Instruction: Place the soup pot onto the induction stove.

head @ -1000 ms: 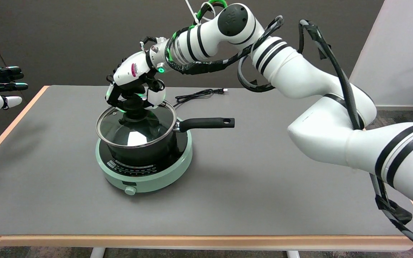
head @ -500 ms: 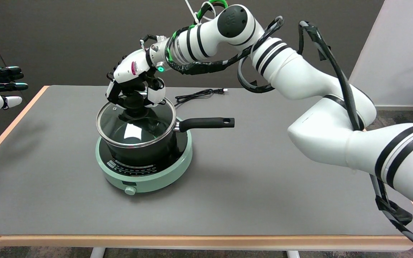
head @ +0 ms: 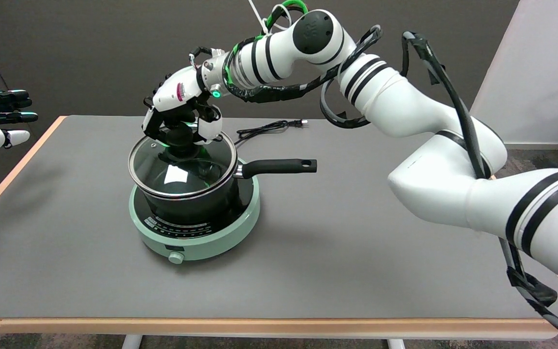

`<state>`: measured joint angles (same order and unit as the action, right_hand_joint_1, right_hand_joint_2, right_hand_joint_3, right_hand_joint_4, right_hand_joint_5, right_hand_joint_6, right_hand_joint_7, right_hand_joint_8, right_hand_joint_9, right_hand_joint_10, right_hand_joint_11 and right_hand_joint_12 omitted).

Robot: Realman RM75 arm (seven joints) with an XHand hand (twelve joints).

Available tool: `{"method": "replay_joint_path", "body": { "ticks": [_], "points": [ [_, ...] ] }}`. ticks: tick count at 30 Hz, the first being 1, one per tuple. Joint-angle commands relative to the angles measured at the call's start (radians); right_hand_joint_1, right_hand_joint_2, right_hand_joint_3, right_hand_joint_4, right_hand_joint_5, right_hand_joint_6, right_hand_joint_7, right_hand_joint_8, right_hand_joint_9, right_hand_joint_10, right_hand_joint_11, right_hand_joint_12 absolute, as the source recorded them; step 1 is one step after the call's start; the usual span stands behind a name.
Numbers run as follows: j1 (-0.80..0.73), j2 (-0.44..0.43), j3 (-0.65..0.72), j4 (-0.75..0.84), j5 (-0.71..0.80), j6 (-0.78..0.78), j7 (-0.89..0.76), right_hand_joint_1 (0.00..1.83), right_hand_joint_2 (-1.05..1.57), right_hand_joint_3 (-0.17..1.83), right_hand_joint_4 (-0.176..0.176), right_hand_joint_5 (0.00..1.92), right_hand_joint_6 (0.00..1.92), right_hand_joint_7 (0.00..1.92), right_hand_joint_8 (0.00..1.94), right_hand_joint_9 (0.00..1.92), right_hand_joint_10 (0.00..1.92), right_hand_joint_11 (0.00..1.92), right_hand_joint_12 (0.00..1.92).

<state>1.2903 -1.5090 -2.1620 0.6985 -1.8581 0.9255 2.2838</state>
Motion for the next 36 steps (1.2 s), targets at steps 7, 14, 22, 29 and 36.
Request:
{"method": "replay_joint_path", "body": {
  "ticks": [7, 14, 22, 29, 36],
  "points": [
    [-0.005, 0.004, -0.005, 0.0, 0.007, 0.007, 0.0, 1.36, 0.81, 0.73, 0.176, 0.53, 1.56, 0.88, 1.38, 0.82, 1.77, 0.64, 1.47],
    [-0.008, 0.007, -0.005, 0.001, 0.01, 0.008, 0.0, 1.36, 0.81, 0.73, 0.176, 0.53, 1.56, 0.88, 1.39, 0.82, 1.78, 0.64, 1.48],
    [-0.011, 0.007, -0.005, 0.001, 0.011, 0.01, 0.0, 1.36, 0.82, 0.72, 0.176, 0.52, 1.56, 0.88, 1.39, 0.81, 1.78, 0.64, 1.48],
    [-0.013, 0.01, -0.005, 0.002, 0.023, 0.007, 0.0, 1.36, 0.82, 0.75, 0.176, 0.5, 1.6, 0.86, 1.43, 0.78, 1.8, 0.62, 1.52],
    [-0.016, 0.012, -0.004, 0.005, 0.023, 0.008, -0.001, 1.34, 1.02, 0.35, 0.176, 0.59, 1.14, 0.81, 1.34, 0.78, 1.44, 0.58, 1.49]
  ]
}}
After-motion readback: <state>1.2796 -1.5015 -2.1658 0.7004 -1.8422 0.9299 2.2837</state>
